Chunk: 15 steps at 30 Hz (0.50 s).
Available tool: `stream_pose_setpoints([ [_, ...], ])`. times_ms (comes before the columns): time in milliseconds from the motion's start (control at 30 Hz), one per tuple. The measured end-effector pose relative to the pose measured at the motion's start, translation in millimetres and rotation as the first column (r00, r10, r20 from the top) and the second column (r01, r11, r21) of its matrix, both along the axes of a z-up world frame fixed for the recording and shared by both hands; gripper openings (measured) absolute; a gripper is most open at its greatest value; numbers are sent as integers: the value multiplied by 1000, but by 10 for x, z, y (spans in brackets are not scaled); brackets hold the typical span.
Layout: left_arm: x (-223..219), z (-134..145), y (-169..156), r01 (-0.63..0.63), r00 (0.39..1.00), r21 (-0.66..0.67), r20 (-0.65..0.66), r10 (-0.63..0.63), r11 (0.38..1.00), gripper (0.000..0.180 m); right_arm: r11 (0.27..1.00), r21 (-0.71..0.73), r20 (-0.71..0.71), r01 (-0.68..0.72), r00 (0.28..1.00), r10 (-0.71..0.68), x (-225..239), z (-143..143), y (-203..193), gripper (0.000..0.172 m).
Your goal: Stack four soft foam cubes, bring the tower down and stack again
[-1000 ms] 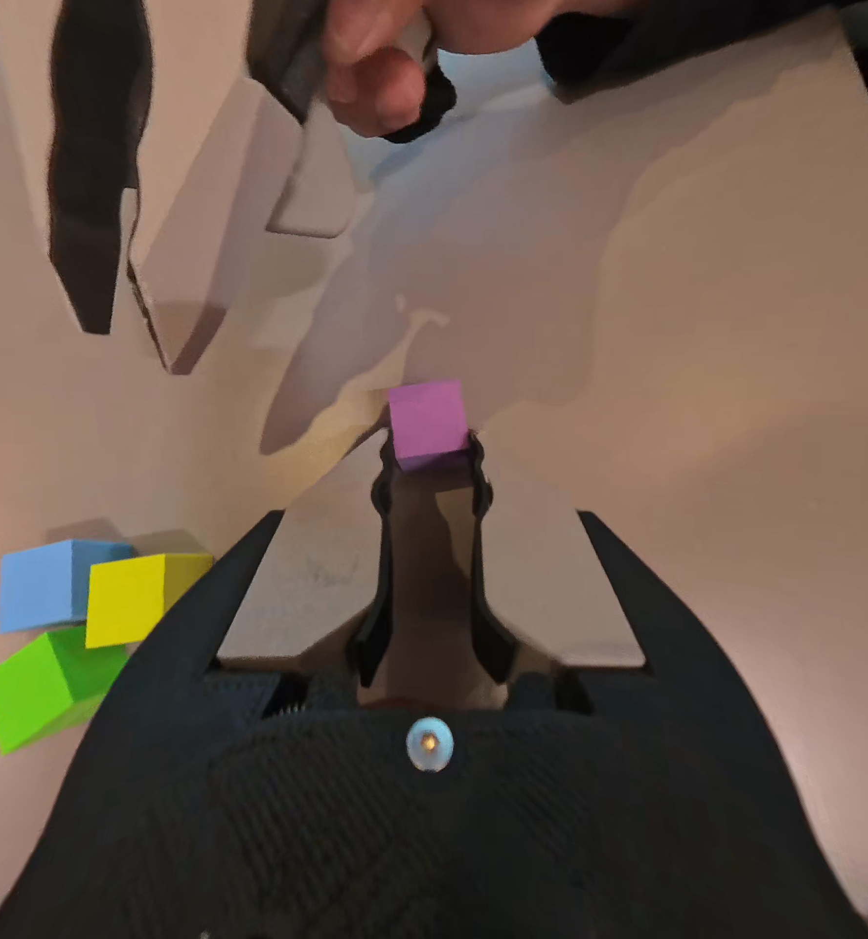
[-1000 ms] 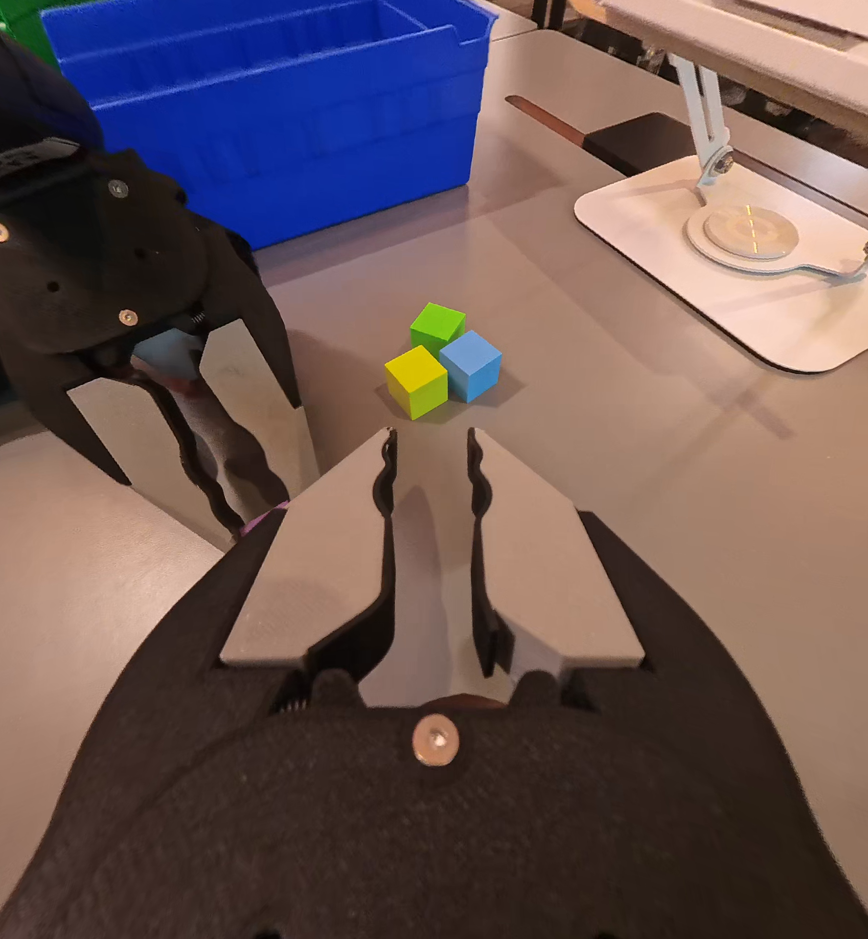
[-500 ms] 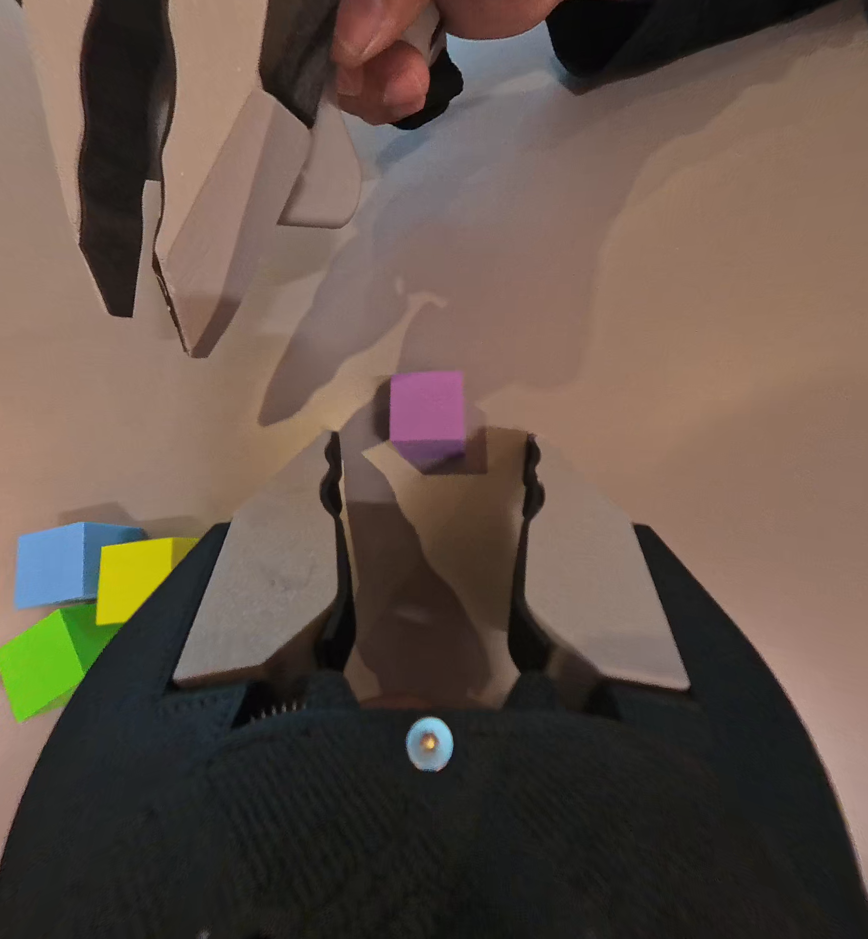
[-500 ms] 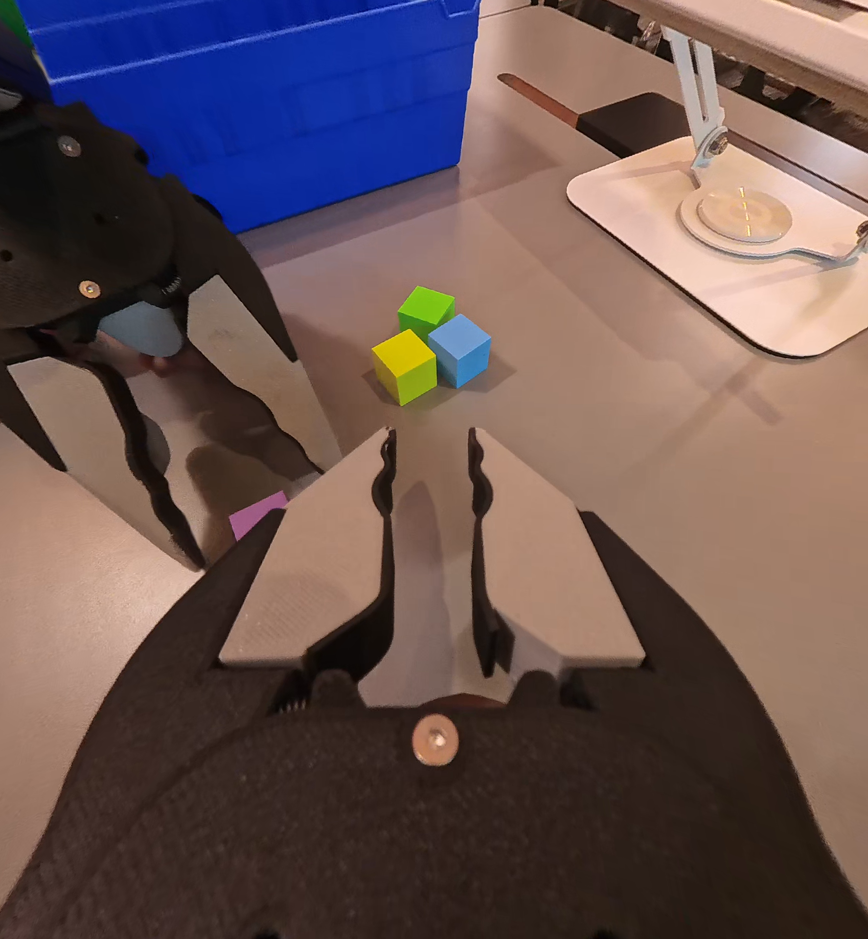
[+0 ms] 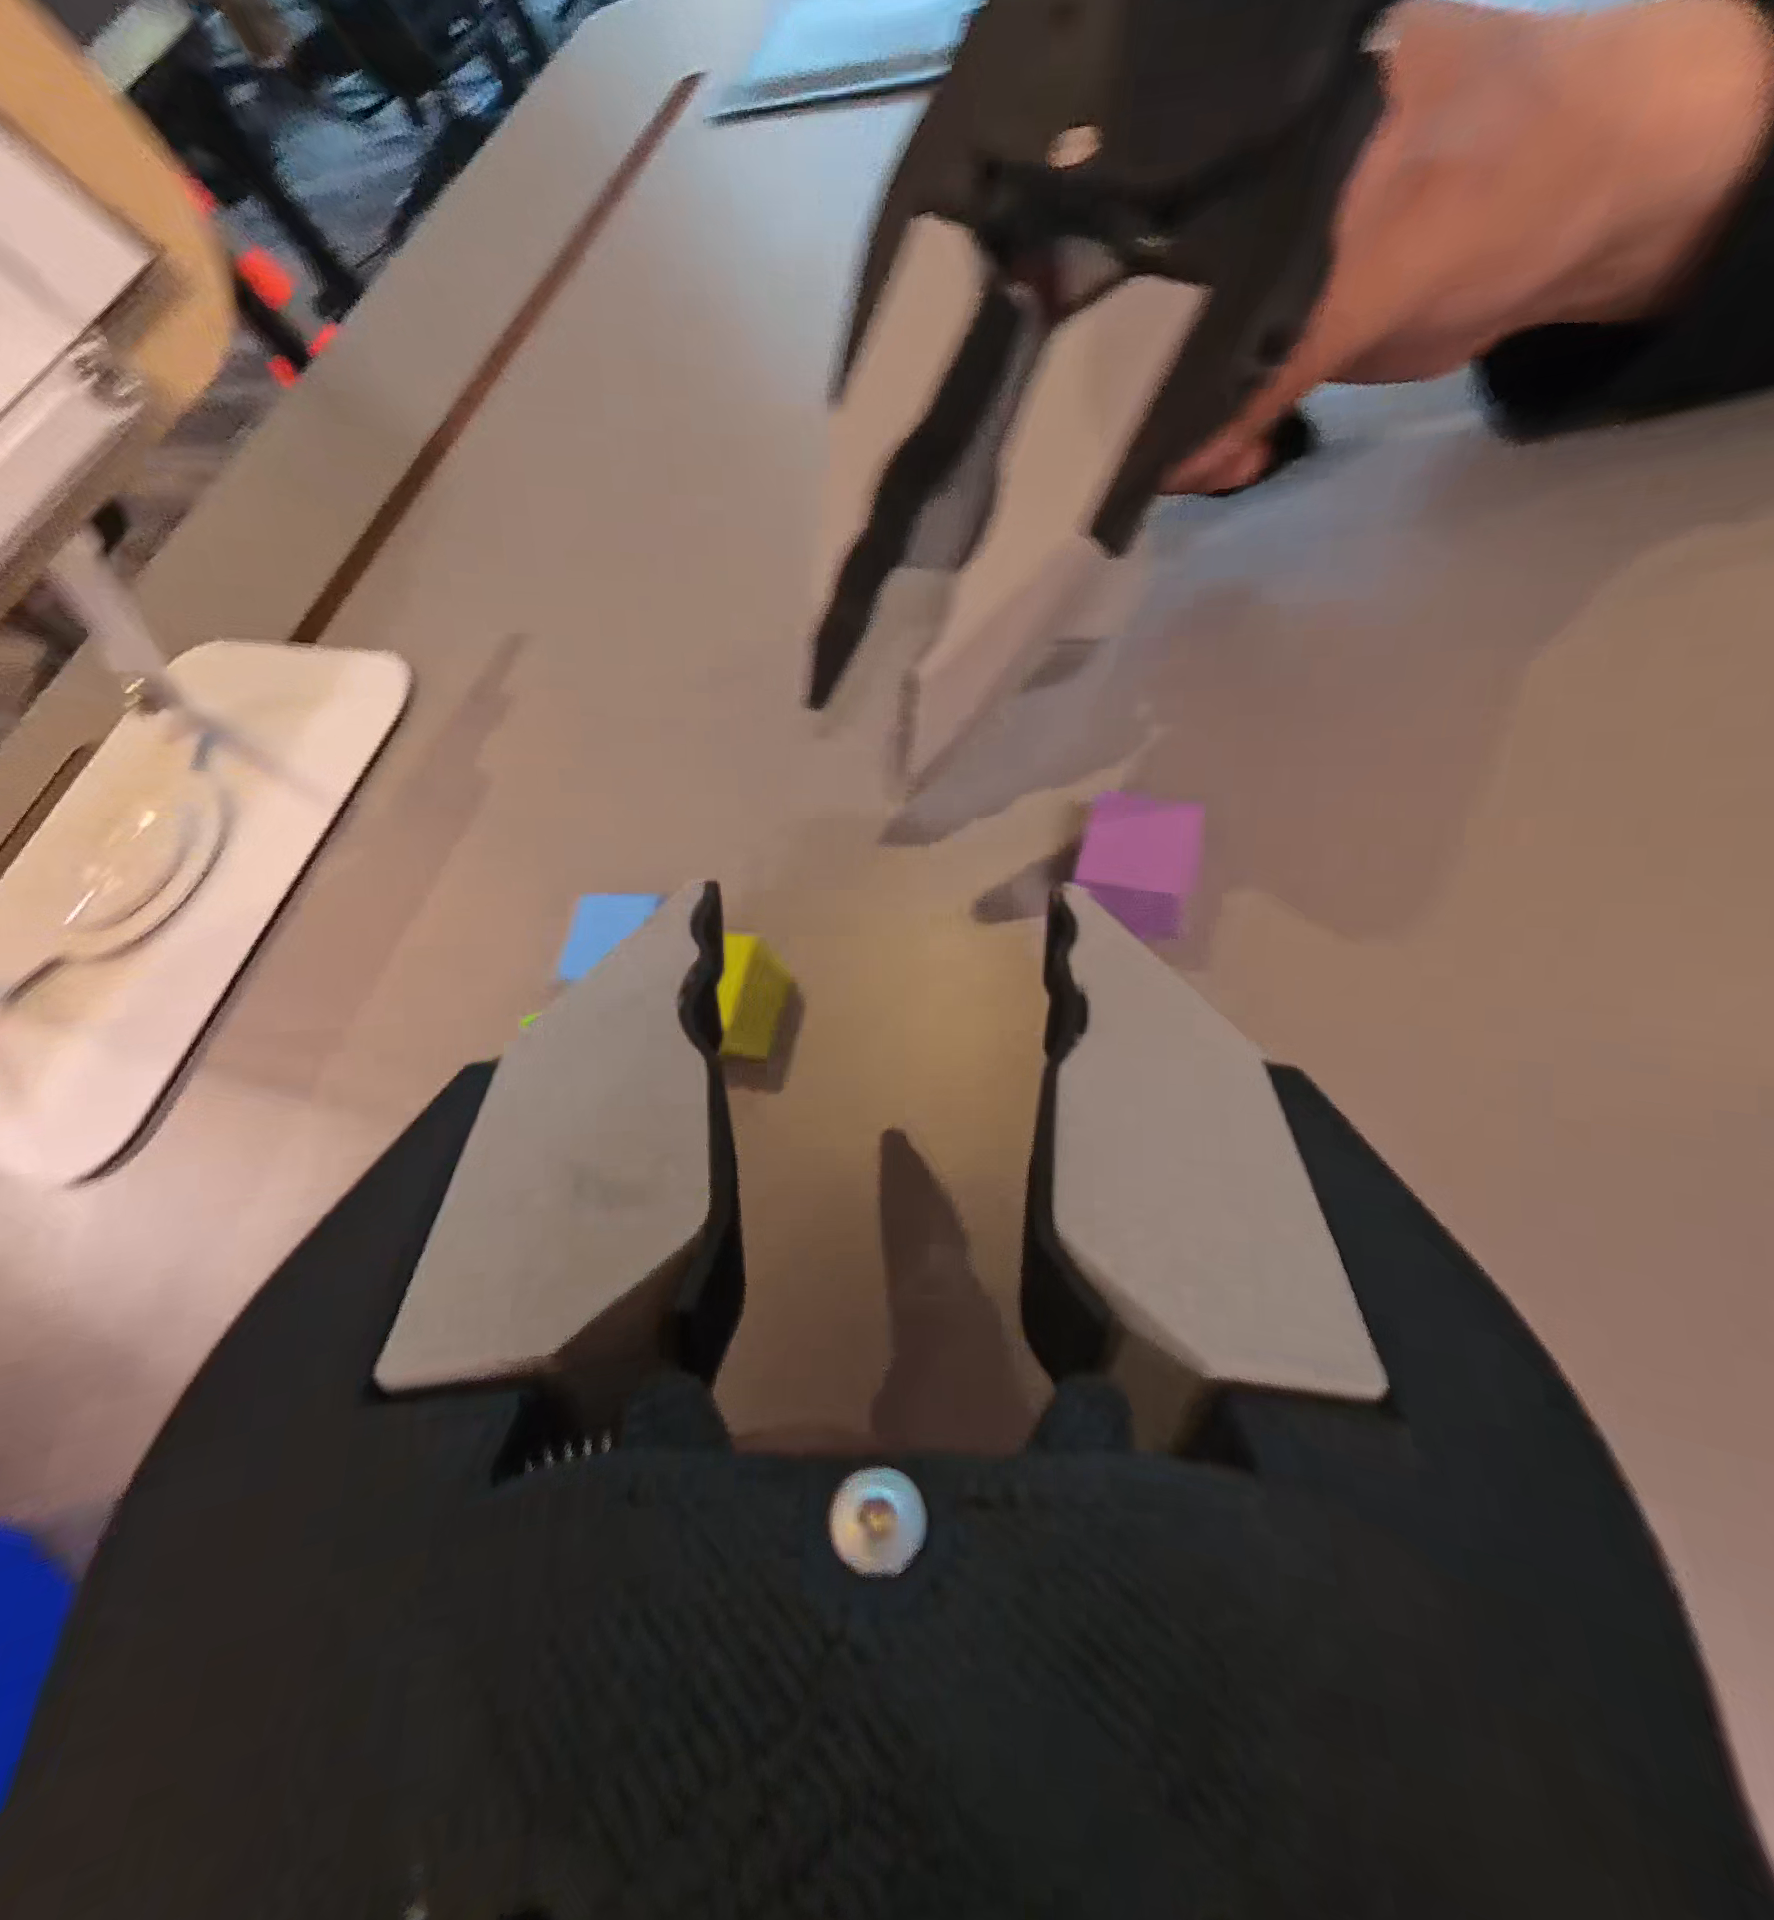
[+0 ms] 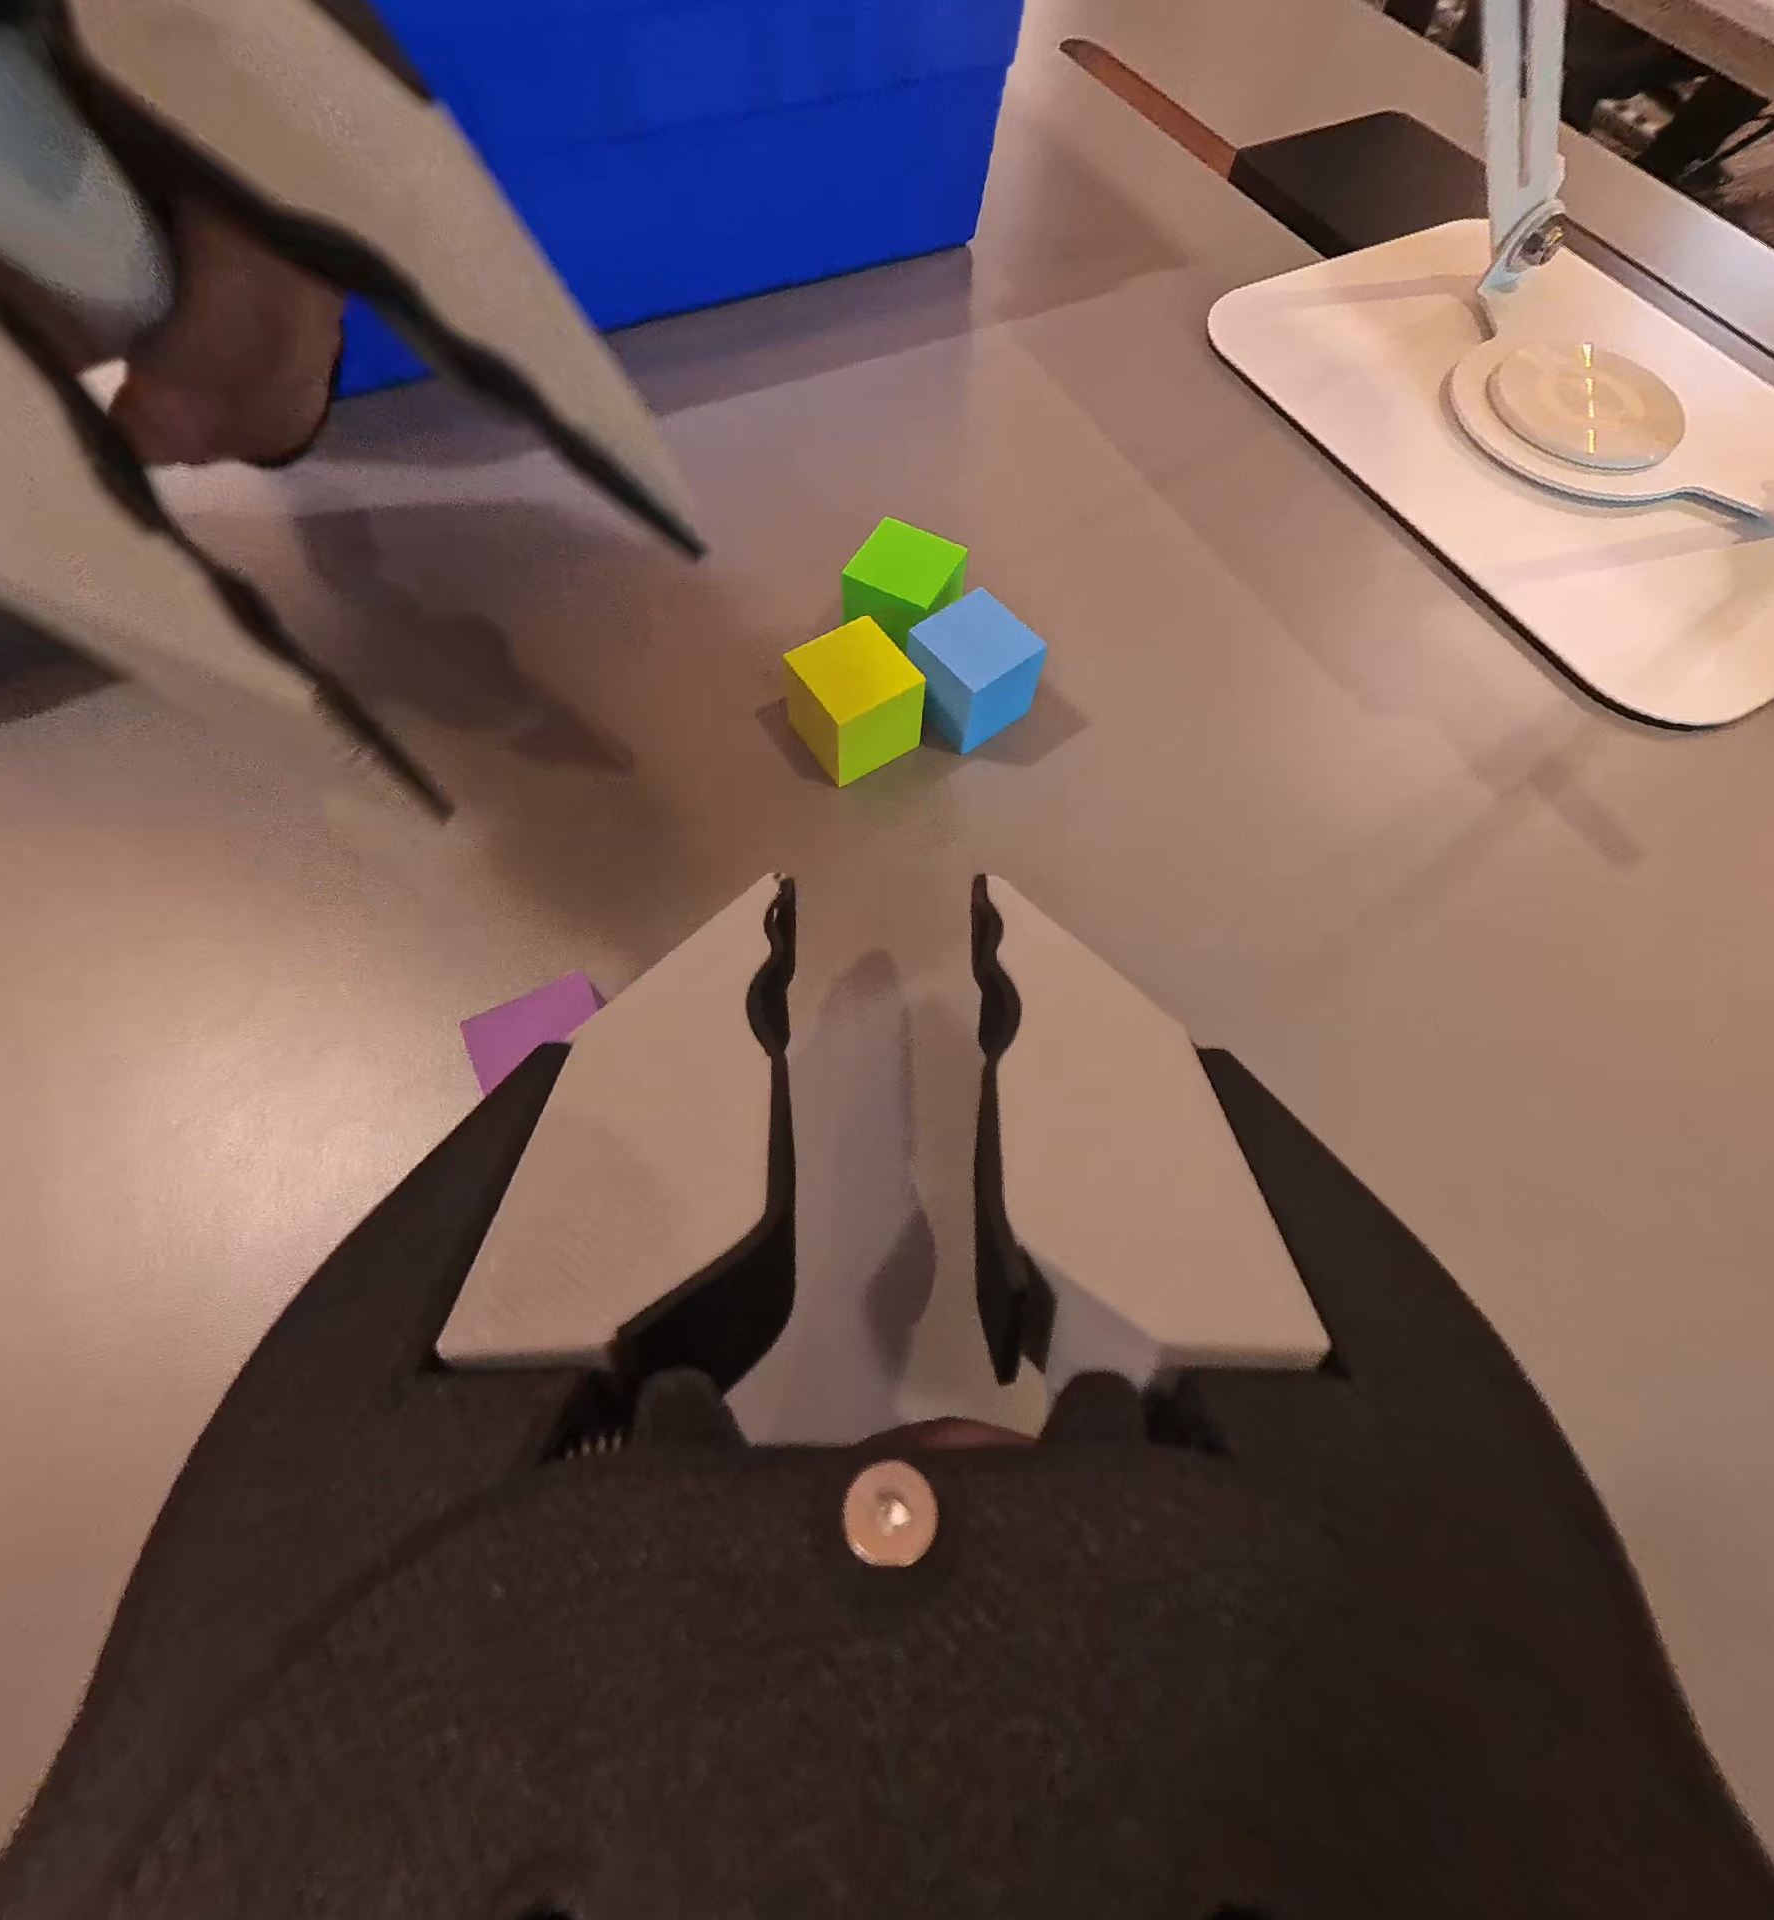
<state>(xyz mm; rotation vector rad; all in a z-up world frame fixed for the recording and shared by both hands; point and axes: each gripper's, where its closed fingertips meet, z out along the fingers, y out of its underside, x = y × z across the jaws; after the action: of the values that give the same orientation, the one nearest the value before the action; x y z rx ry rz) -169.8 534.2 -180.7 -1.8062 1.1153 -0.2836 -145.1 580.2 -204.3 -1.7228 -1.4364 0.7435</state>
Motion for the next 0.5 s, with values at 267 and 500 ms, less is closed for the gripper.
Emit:
stream_pose_setpoints([
  [267,-541,-18,374,-321,946,-43,20,322,946,49,999,22,30,-43,999,42,-176,-22,-79,36],
  [500,-844,-48,491,-472,872,-120,82,482,874,43,954,131,153,-270,956,250,-376,-118,-131,41],
])
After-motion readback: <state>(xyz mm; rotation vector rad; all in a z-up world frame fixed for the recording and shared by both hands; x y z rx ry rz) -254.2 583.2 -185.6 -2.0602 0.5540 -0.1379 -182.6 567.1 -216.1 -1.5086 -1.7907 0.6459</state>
